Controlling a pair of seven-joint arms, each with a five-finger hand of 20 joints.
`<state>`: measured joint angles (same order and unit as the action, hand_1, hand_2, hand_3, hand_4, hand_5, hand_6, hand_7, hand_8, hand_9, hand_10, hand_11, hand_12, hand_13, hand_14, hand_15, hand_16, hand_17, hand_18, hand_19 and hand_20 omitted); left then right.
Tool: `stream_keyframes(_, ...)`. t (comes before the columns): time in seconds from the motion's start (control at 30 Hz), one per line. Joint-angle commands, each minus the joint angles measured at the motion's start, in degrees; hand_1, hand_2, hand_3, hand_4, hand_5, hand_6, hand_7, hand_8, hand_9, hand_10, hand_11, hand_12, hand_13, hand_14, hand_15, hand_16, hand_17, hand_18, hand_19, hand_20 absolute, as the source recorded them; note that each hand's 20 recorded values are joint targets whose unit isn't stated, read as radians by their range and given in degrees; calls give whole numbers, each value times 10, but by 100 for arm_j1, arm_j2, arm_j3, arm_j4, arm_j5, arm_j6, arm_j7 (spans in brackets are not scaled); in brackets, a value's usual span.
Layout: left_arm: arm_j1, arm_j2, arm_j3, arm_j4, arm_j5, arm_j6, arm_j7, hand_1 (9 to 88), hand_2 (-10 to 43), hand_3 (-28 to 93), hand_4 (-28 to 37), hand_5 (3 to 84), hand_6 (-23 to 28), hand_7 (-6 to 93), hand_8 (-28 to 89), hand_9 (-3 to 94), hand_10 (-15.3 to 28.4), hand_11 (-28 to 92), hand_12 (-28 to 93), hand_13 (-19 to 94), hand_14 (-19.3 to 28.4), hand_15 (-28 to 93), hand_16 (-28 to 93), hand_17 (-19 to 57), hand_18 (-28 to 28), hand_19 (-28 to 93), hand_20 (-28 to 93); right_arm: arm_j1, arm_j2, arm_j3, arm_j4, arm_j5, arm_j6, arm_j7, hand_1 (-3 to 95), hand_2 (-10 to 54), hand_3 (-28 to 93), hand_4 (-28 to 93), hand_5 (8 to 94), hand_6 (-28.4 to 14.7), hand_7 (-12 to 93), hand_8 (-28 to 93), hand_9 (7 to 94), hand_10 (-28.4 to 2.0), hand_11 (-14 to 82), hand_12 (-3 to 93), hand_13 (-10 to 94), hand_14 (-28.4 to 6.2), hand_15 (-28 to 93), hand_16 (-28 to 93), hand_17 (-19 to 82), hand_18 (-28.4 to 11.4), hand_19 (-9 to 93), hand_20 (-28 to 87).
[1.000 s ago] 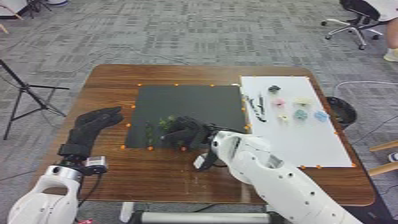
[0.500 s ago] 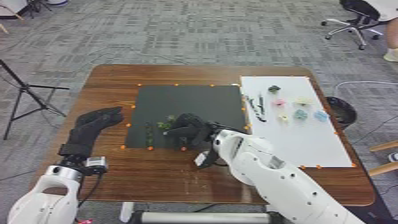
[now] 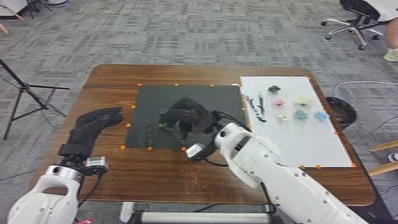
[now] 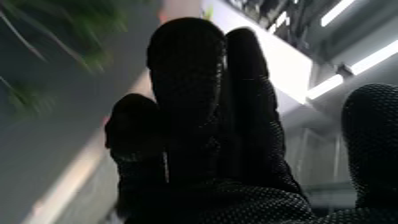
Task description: Arrange flowers
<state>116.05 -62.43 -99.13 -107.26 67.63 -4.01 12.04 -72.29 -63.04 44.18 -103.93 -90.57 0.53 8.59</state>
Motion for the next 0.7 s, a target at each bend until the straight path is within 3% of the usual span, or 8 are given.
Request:
stream_keyframes(0.03,74,-70,-71,-37,-6,6,63,273,-43,682,-203,499,27,138,-64,507,139,203,148,427,172,153,38,79,128,83,199,-539,897,1011,-453,-1249,242,140,166,77,608,-119,702,-20,148,-67,756,-143,106,144,882,-77,414,326,539,-165,899,427)
stream_keyframes(0.17,153,-93,-154,-69,-5,52,84,273,-43,683,-203,500,26,139,-64,507,139,203,148,428,172,154,38,79,128,84,199,-1077,1460,2206,-910,-1963,148,600,233,38,593,-107,666,-28,140,-64,721,-147,100,152,826,-94,399,320,484,-175,842,426)
stream_keyframes(0.33,189,-95,-135,-67,-17,71,74,274,-48,685,-202,500,26,140,-64,508,138,204,148,428,171,154,38,79,128,84,199,-1538,1789,2931,-985,-2500,1076,1448,243,-52,600,-97,623,-42,131,-46,671,-158,97,171,737,-126,379,304,401,-201,739,474)
stream_keyframes(0.47,176,-128,-108,-55,-8,72,90,276,-48,682,-200,500,26,140,-65,507,138,203,147,428,172,154,38,79,128,85,199,-1486,1704,2681,-628,-3283,1502,1859,263,-94,580,-94,620,-47,150,-29,701,-172,153,206,777,-105,422,305,451,-190,783,496)
stream_keyframes(0.7,121,-117,-62,-58,55,16,68,279,-50,679,-197,500,27,140,-64,507,138,203,148,428,172,154,38,79,128,84,199,-872,1326,1984,59,-3844,880,2126,306,-95,558,-91,643,-54,223,-12,750,-153,251,257,854,-64,456,316,550,-150,857,466)
